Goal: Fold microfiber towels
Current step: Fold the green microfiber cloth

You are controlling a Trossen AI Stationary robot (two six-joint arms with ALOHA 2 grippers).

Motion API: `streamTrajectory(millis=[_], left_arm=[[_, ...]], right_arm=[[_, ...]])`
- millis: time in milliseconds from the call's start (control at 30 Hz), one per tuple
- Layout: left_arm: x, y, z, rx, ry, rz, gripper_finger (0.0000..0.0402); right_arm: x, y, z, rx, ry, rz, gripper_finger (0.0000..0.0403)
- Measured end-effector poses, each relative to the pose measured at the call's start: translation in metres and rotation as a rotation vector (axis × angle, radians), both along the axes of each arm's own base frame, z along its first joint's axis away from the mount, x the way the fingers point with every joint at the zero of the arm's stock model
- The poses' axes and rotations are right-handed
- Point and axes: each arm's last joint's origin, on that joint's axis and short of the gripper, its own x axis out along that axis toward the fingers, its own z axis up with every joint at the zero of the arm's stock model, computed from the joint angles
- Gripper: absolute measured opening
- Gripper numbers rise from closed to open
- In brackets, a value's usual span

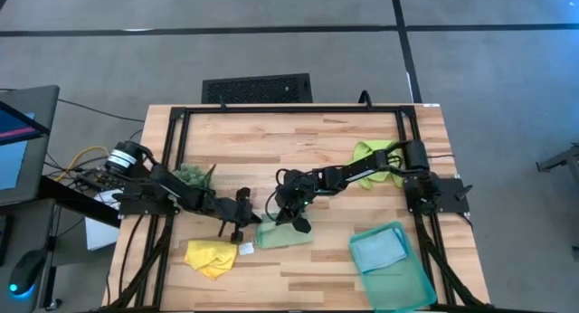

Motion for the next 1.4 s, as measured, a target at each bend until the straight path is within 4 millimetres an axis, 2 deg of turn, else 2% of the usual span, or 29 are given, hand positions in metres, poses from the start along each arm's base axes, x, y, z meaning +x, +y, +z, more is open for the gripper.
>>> streamTrajectory(millis=[67,167,267,533,767,900,1033,1167,1267,1333,1400], left_arm=[[0.005,-0.002,-0.003,0.008,0.009,-0.005,0.0],[0.013,-0.004,-0.007,0.024,0.008,-0.015,0.0],[0.019,-0.005,-0.008,0.043,0.004,-0.019,0.0],[0.023,-0.004,-0.007,0.055,0.002,-0.028,0.0],[0.018,-0.004,0.006,0.061,0.014,-0.029,0.0],[0.012,-0.002,0.023,0.068,0.012,0.008,0.0],[0.001,-0.003,0.045,0.074,-0.015,0.061,0.0],[-0.004,-0.009,0.068,0.048,-0.123,0.043,0.0],[-0.003,-0.013,0.075,0.018,-0.19,0.019,0.0],[0.001,-0.015,0.075,-0.007,-0.214,-0.007,0.0],[0.005,-0.015,0.069,-0.009,-0.213,-0.007,0.0]], right_arm=[[-0.003,-0.003,-0.008,-0.003,0.042,-0.01,0.0028],[0.001,-0.004,-0.005,-0.006,-0.006,-0.006,0.0034],[0.0,-0.004,-0.011,-0.008,0.017,-0.006,0.0033],[0.0,-0.005,-0.013,-0.025,0.006,0.005,0.0037],[0.0,-0.005,-0.013,-0.027,0.003,0.002,0.0109],[0.001,-0.011,-0.01,-0.02,0.003,-0.022,0.0158],[0.002,-0.027,-0.004,-0.004,0.005,-0.104,0.018],[0.001,-0.042,0.01,-0.003,-0.035,-0.137,0.0176],[-0.003,-0.047,0.025,-0.034,-0.068,-0.119,0.0158],[-0.011,-0.043,0.038,-0.062,-0.069,-0.063,0.0138],[-0.016,-0.031,0.049,-0.086,-0.096,0.031,0.0114]])
